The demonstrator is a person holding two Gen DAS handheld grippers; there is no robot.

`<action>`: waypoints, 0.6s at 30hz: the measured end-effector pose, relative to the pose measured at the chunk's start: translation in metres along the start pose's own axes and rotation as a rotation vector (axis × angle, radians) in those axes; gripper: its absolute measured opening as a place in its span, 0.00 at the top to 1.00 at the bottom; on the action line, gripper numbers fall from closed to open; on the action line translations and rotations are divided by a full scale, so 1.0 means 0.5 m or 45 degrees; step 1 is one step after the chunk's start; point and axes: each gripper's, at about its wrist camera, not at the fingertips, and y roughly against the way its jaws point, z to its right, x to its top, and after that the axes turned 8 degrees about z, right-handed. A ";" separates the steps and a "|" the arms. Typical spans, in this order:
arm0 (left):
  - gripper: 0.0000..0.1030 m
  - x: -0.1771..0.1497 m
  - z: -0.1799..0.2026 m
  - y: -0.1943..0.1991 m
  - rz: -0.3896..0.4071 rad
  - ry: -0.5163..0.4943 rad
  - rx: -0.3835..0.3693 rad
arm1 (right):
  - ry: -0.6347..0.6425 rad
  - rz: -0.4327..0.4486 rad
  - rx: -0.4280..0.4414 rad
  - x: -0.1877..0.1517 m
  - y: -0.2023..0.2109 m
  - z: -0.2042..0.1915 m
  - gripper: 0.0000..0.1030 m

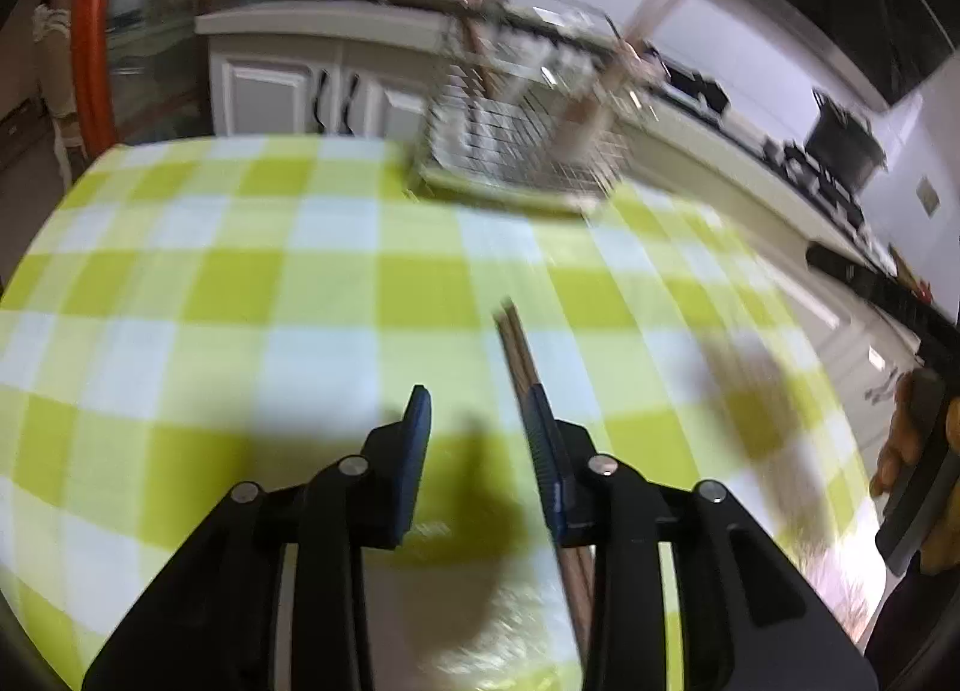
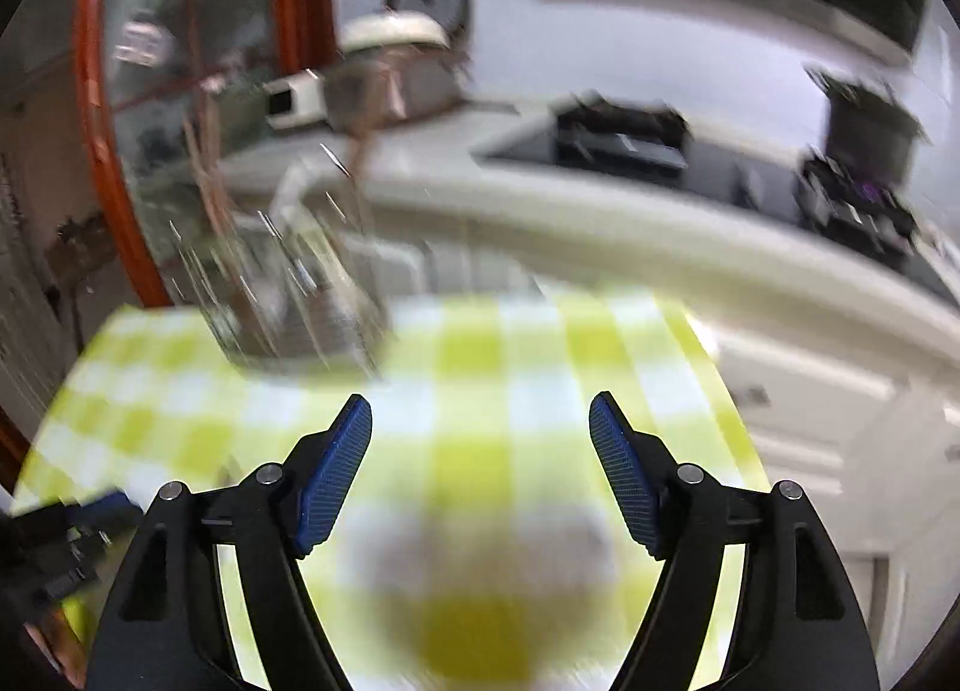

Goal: Organize utensils
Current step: 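Move both open tools back toward the remaining chopsticks on the table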

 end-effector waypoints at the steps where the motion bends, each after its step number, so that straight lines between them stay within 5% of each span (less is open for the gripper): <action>1: 0.75 -0.010 0.007 -0.004 -0.013 -0.006 -0.002 | -0.007 -0.017 -0.013 -0.019 0.005 0.014 0.32; 6: 0.77 -0.040 0.045 -0.025 -0.062 -0.055 0.047 | -0.045 -0.070 -0.083 -0.090 0.044 0.089 0.32; 18: 0.80 -0.039 0.068 -0.044 -0.123 -0.095 0.147 | -0.044 -0.076 -0.086 -0.110 0.059 0.122 0.28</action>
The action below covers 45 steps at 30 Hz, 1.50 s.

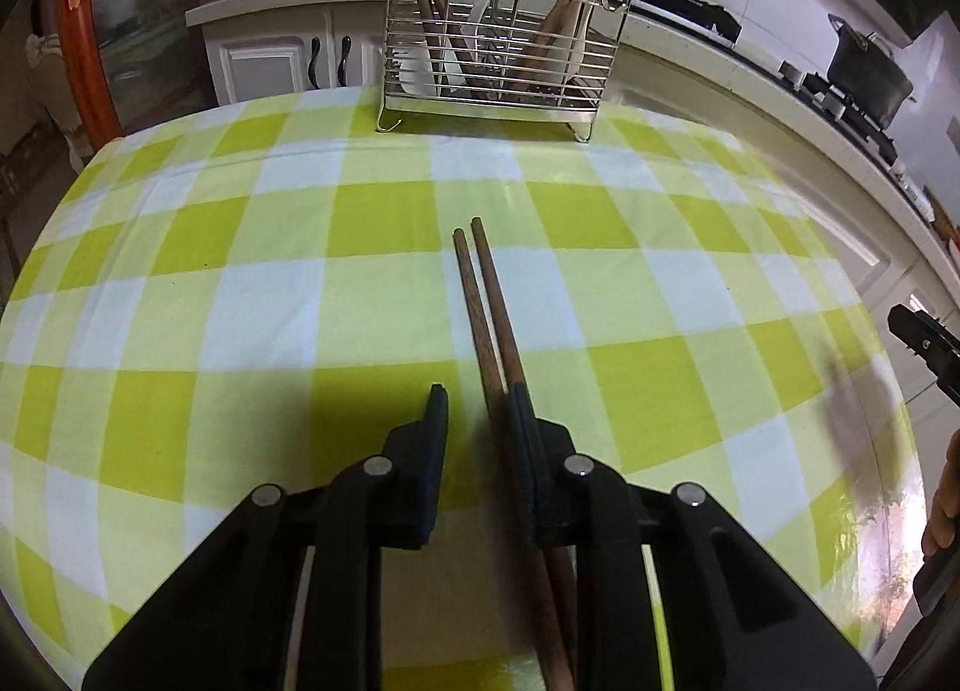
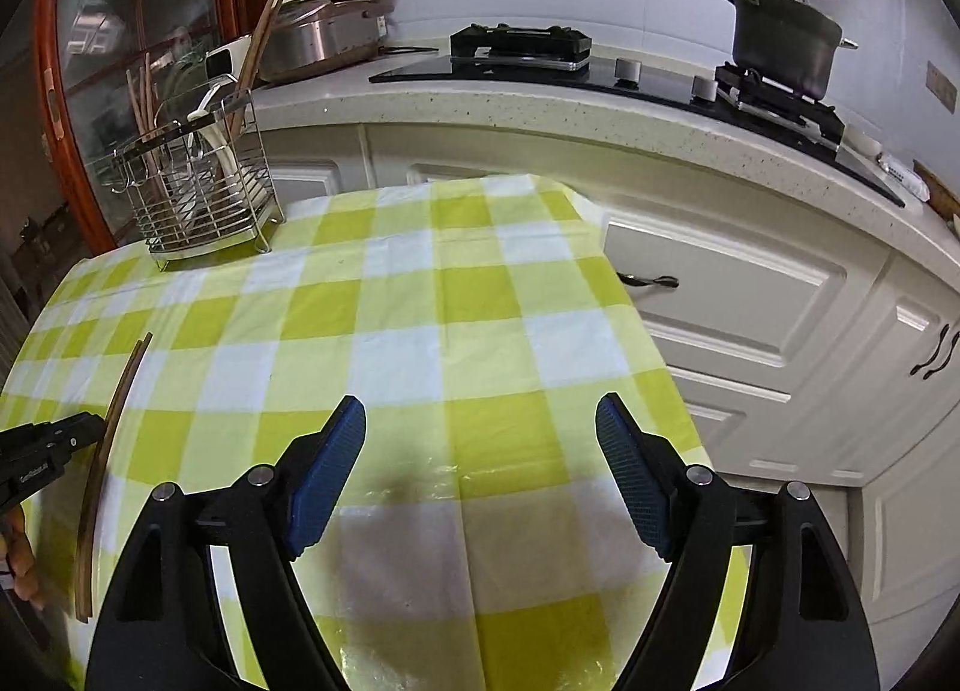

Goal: Organize utensils
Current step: 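Move both open tools back toward the remaining chopsticks on the table, then grasp a brown chopstick with the left tool while the right tool grasps another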

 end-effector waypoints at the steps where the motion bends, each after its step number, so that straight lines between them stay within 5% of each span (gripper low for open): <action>1: 0.80 0.001 0.004 -0.002 -0.009 -0.007 0.005 | 0.002 -0.003 0.003 -0.001 -0.001 -0.003 0.28; 6: 0.80 0.007 0.026 -0.013 -0.021 -0.071 0.079 | 0.015 -0.013 0.017 -0.006 -0.005 -0.014 0.28; 9: 0.92 0.010 0.023 -0.017 -0.024 -0.109 0.119 | 0.021 -0.020 0.023 -0.007 -0.006 -0.020 0.28; 17: 0.92 0.014 -0.045 -0.005 -0.022 -0.050 0.157 | 0.031 -0.053 0.050 -0.011 -0.013 -0.052 0.28; 32: 0.93 0.017 -0.169 0.028 0.046 0.085 0.165 | 0.136 -0.203 0.258 -0.030 -0.041 -0.293 0.28; 45: 0.93 0.016 -0.233 0.057 0.100 0.154 0.137 | 0.248 -0.245 0.311 -0.031 -0.059 -0.455 0.35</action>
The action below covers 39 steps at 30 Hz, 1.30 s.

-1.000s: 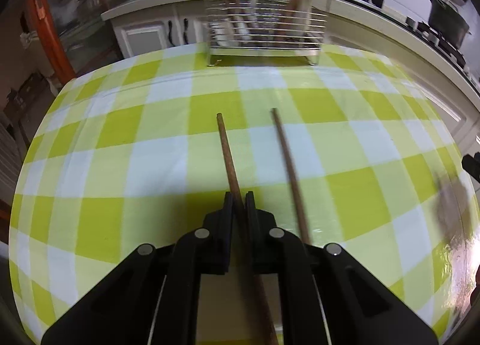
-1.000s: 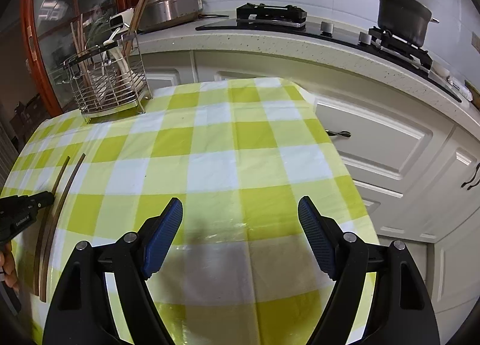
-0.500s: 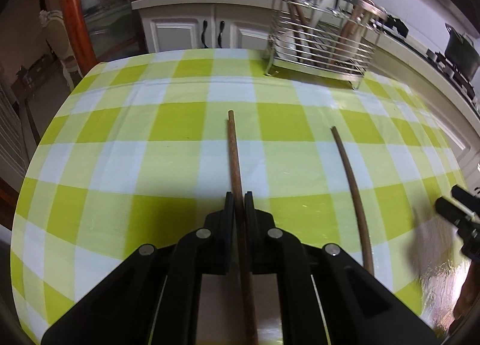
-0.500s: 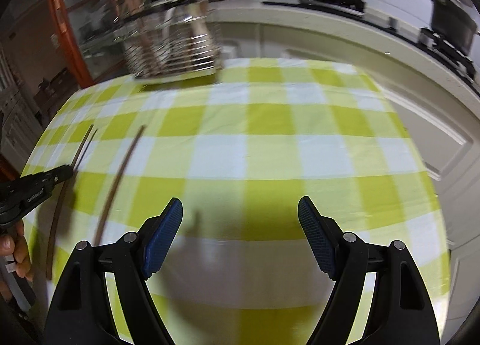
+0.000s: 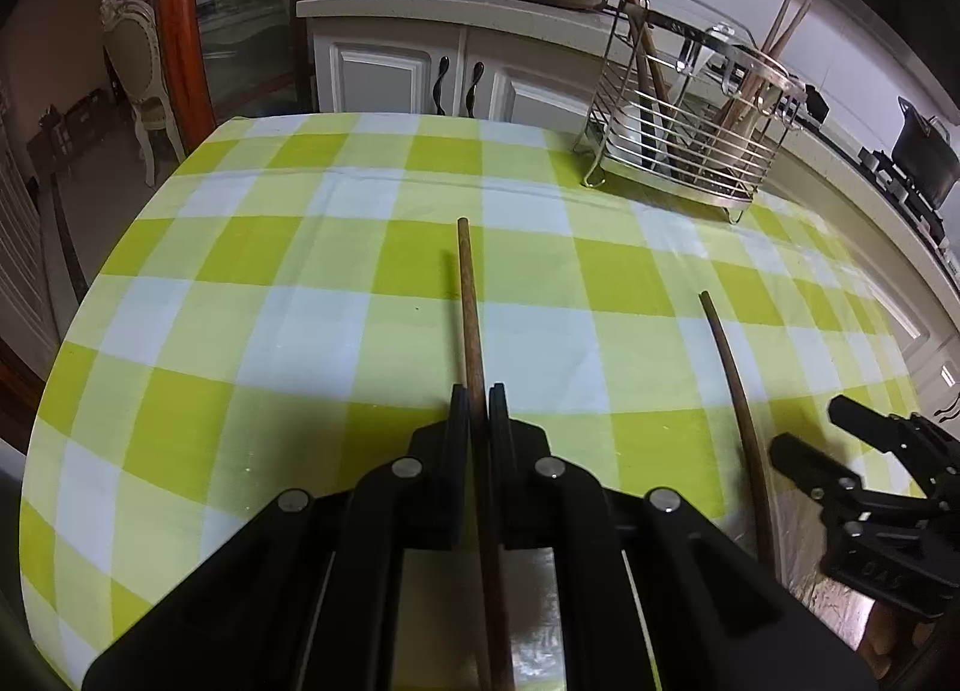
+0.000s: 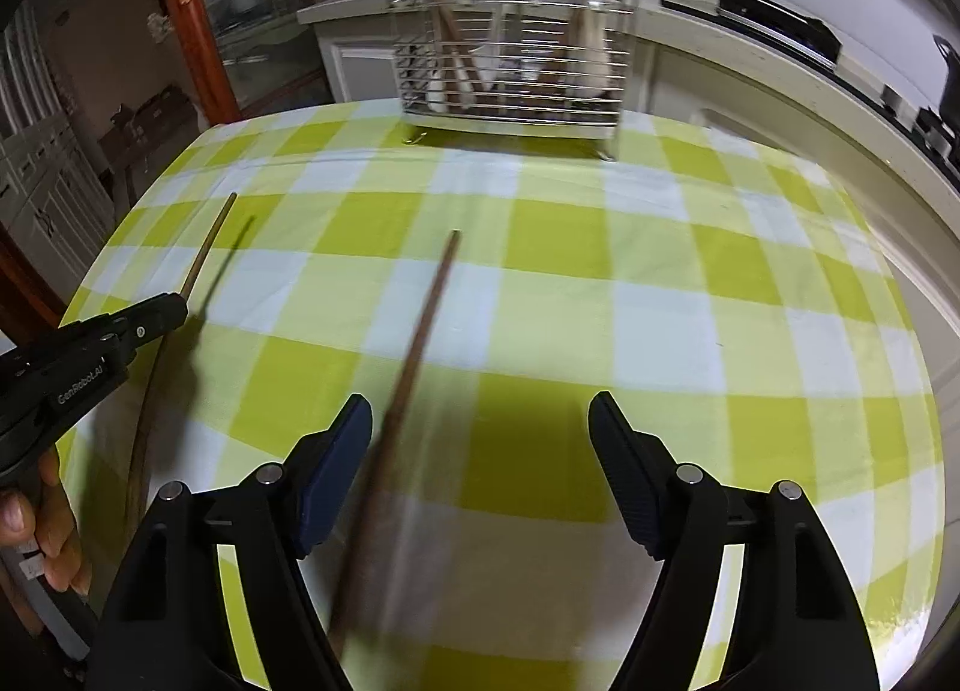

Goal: Organize utensils
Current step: 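Grasp a brown chopstick with the left tool while the right tool grasps another, then lift both chopsticks upright and carry them over the wire rack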

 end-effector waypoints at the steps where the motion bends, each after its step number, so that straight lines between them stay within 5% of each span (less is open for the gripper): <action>1: 0.93 0.001 -0.002 0.002 0.003 0.003 -0.003 | 0.005 -0.005 -0.003 0.001 -0.004 -0.005 0.36; 12: 0.93 0.003 -0.014 0.009 0.020 0.026 -0.027 | 0.028 -0.067 -0.019 0.000 -0.036 -0.025 0.57; 20: 0.93 0.003 -0.011 0.013 0.021 0.022 -0.035 | 0.030 -0.069 0.000 0.008 -0.039 -0.027 0.86; 39: 0.94 0.039 0.032 0.070 0.098 -0.010 -0.072 | -0.017 0.125 0.029 0.055 0.086 0.029 0.92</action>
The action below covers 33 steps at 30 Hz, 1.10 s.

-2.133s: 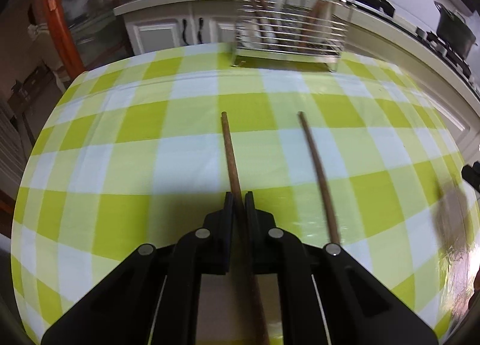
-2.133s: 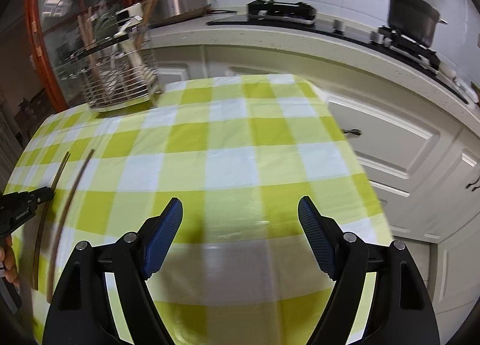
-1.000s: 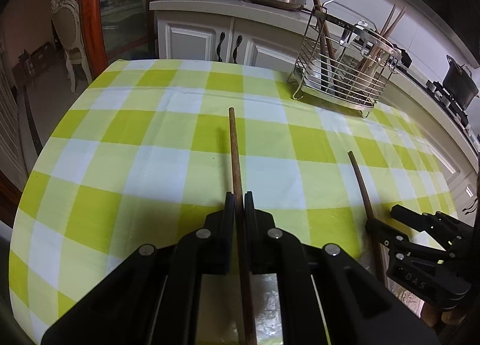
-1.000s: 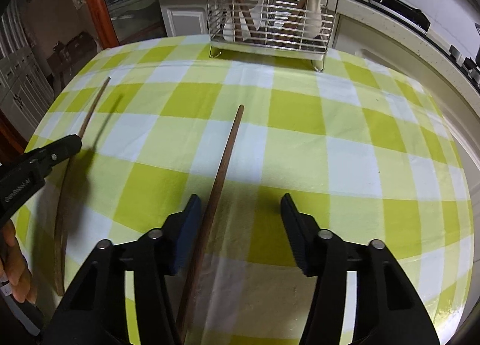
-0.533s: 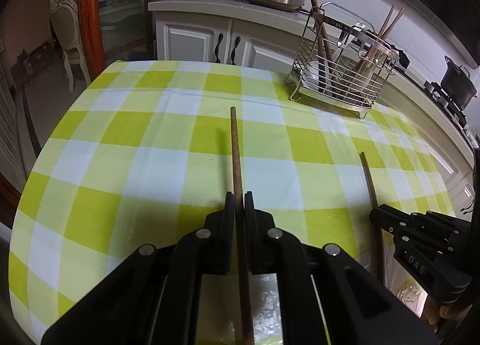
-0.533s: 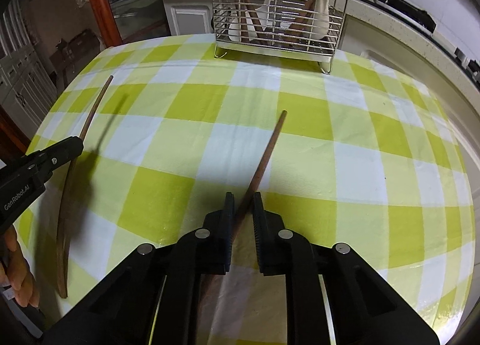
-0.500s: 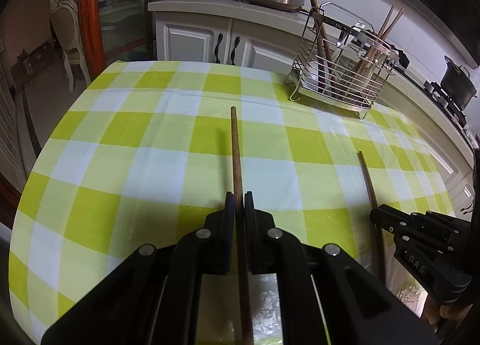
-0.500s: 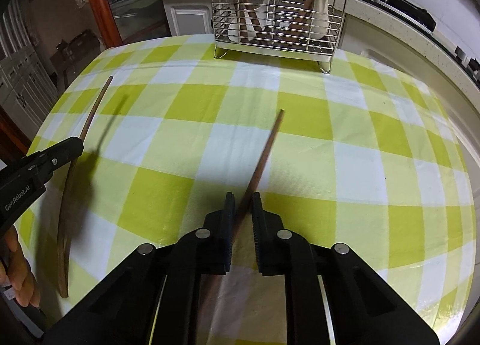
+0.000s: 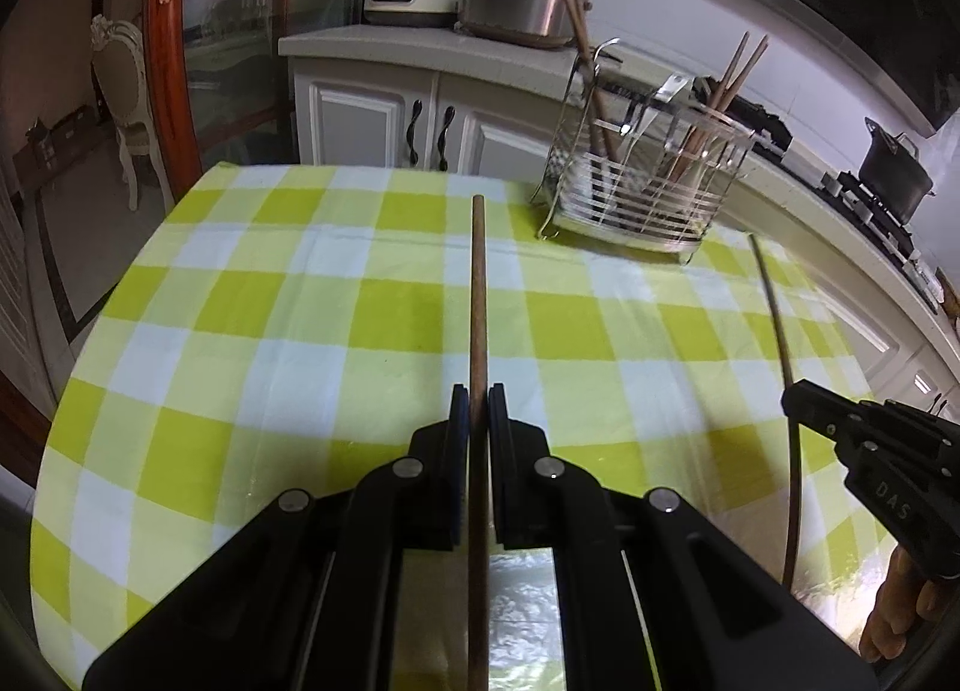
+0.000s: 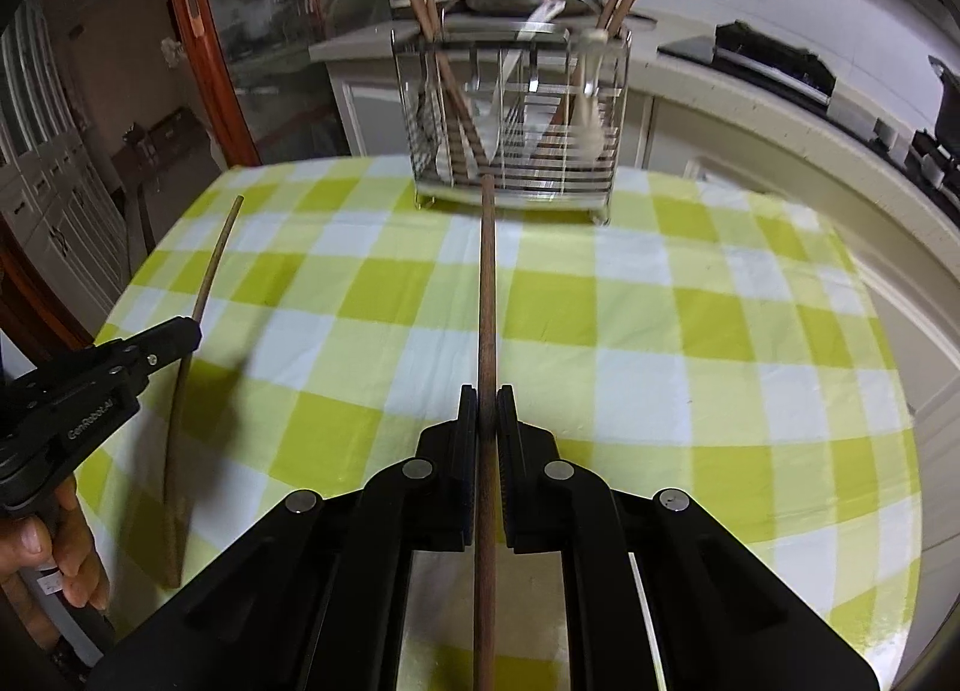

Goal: Organize utensils
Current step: 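Lift both chopsticks upright and carry them over the wire rack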

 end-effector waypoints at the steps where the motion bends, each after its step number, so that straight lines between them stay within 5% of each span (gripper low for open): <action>1: 0.94 0.005 0.004 0.008 0.013 -0.002 -0.001 | 0.000 0.020 0.000 0.006 0.014 0.003 0.92; 33: 0.94 0.060 0.077 0.157 0.243 -0.074 -0.037 | -0.052 0.214 -0.008 0.031 0.155 0.052 0.92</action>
